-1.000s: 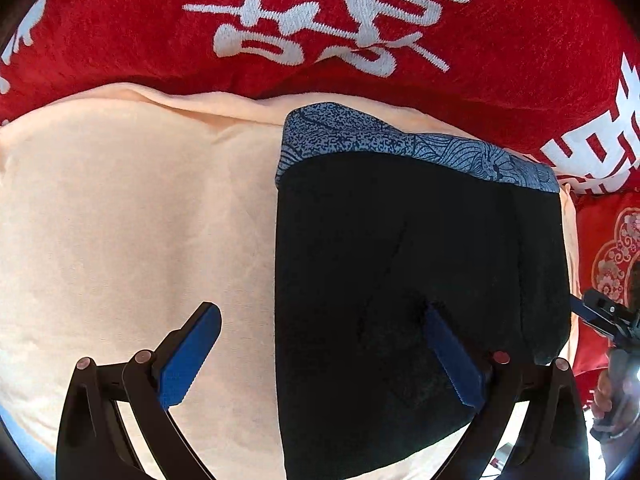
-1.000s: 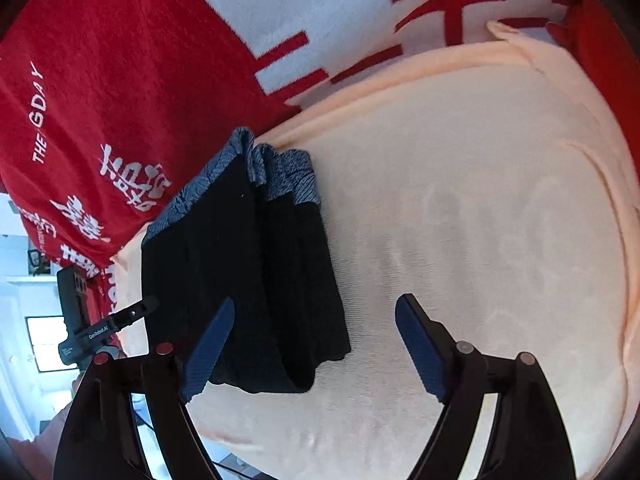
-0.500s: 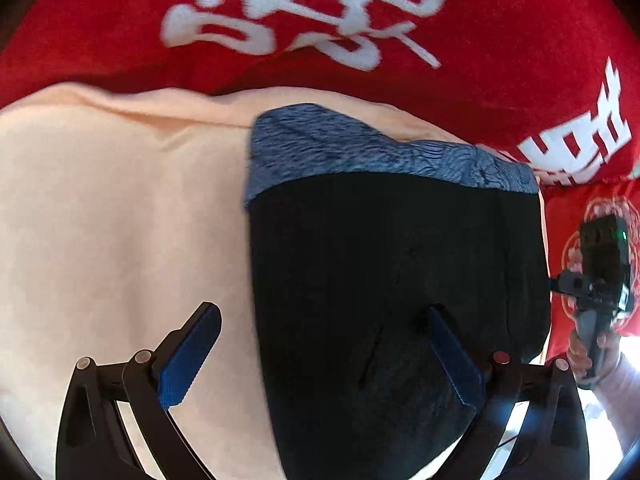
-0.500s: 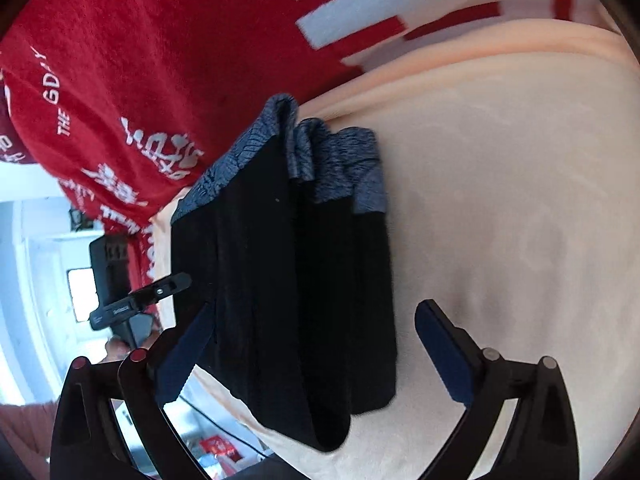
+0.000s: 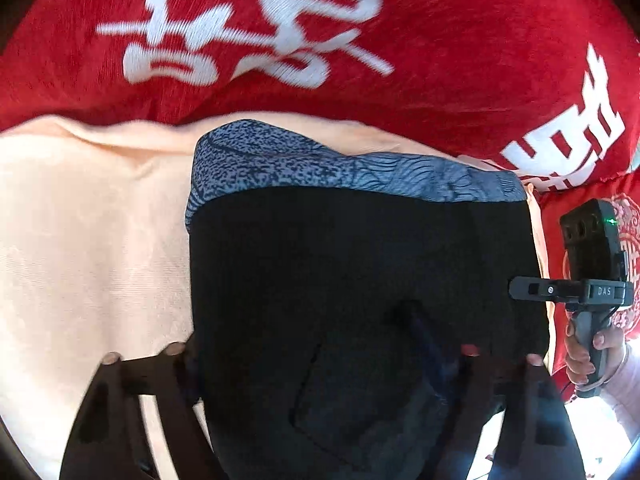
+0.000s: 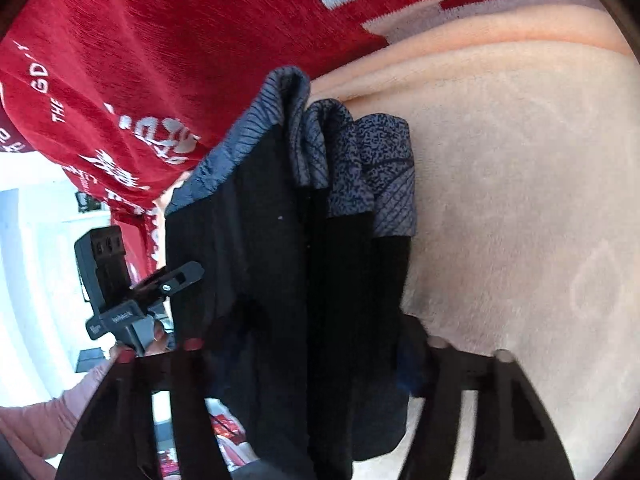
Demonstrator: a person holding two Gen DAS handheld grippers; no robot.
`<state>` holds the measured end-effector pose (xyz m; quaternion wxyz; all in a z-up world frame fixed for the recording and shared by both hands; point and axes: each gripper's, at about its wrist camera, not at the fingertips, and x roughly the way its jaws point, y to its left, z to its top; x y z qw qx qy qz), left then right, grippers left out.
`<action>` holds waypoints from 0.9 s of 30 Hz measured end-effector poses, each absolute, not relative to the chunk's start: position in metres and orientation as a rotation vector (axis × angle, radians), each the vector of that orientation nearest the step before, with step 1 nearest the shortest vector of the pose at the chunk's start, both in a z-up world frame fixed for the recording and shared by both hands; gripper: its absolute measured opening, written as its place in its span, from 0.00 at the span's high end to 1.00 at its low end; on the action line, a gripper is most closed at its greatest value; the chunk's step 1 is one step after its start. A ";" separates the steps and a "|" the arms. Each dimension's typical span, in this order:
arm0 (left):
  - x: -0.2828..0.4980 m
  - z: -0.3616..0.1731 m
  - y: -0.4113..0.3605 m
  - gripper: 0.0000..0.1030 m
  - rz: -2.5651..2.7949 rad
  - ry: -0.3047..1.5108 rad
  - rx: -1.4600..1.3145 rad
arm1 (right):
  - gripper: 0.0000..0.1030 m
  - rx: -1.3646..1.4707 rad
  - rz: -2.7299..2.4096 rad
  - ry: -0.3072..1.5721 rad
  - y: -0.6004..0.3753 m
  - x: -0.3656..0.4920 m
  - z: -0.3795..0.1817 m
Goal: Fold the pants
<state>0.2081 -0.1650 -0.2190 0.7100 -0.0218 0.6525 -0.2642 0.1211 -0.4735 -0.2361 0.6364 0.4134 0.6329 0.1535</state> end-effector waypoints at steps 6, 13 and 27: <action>0.195 -0.189 -0.165 0.29 -0.583 1.413 -0.076 | 0.54 1.018 0.395 1.402 -0.473 0.115 -0.215; 0.161 -0.143 -0.154 0.29 -0.571 1.366 -0.054 | 0.54 1.044 0.461 1.377 -0.453 0.088 -0.182; 0.085 -0.161 -0.096 0.29 -0.485 1.421 0.001 | 0.54 1.086 0.379 1.407 -0.407 -0.008 -0.185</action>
